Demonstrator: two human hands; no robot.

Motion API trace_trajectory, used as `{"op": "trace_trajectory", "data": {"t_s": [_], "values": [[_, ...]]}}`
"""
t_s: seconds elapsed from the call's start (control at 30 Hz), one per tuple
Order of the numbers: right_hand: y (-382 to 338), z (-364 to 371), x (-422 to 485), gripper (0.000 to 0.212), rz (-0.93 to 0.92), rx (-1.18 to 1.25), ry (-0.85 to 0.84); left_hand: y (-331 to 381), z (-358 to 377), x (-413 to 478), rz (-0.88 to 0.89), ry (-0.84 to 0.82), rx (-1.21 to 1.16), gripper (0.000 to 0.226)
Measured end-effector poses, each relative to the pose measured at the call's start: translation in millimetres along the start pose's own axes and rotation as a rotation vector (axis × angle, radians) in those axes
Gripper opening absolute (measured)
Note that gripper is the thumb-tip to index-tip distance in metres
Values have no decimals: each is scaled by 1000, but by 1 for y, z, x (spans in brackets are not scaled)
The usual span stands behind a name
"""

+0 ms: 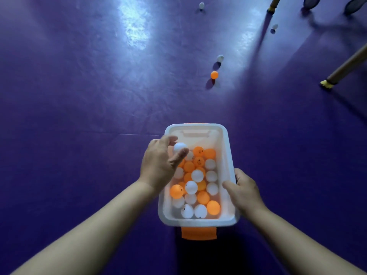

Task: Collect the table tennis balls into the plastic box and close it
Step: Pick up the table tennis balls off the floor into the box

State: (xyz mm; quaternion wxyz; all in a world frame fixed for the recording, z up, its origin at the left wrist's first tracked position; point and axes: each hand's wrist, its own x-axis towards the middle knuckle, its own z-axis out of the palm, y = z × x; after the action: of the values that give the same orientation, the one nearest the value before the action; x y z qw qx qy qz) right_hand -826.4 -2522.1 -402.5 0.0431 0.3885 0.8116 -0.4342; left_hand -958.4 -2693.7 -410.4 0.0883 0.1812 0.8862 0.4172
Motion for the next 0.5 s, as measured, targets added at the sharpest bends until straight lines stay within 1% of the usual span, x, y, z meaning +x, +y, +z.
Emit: {"op": "trace_trajectory", "data": {"t_s": [0.03, 0.07, 0.13, 0.2, 0.23, 0.3, 0.37, 0.4, 0.5], "values": [[-1, 0, 1, 5, 1, 1, 11, -1, 3, 4, 5, -2, 17, 66], [-3, 0, 3, 5, 1, -5, 20, -4, 5, 8, -17, 30, 34, 64], [-5, 0, 8, 5, 1, -23, 45, -8, 9, 15, -119, 94, 74, 59], [-7, -1, 15, 5, 6, -51, 77, -9, 13, 19, -253, 28, 77, 59], [-9, -2, 18, 6, 9, -60, 88, -8, 14, 22, -303, -26, 65, 54], [-14, -5, 25, 8, 24, -68, 105, -6, 15, 26, -332, -98, 29, 35], [-21, -12, 32, 11, 30, -74, 130, -4, 15, 32, -317, -87, -68, 18], [-25, -16, 34, 13, 31, -83, 139, -1, 15, 35, -315, -71, -153, 14], [-37, -34, 44, 16, 44, -137, 148, 16, 13, 42, -344, -49, -430, 11]]}}
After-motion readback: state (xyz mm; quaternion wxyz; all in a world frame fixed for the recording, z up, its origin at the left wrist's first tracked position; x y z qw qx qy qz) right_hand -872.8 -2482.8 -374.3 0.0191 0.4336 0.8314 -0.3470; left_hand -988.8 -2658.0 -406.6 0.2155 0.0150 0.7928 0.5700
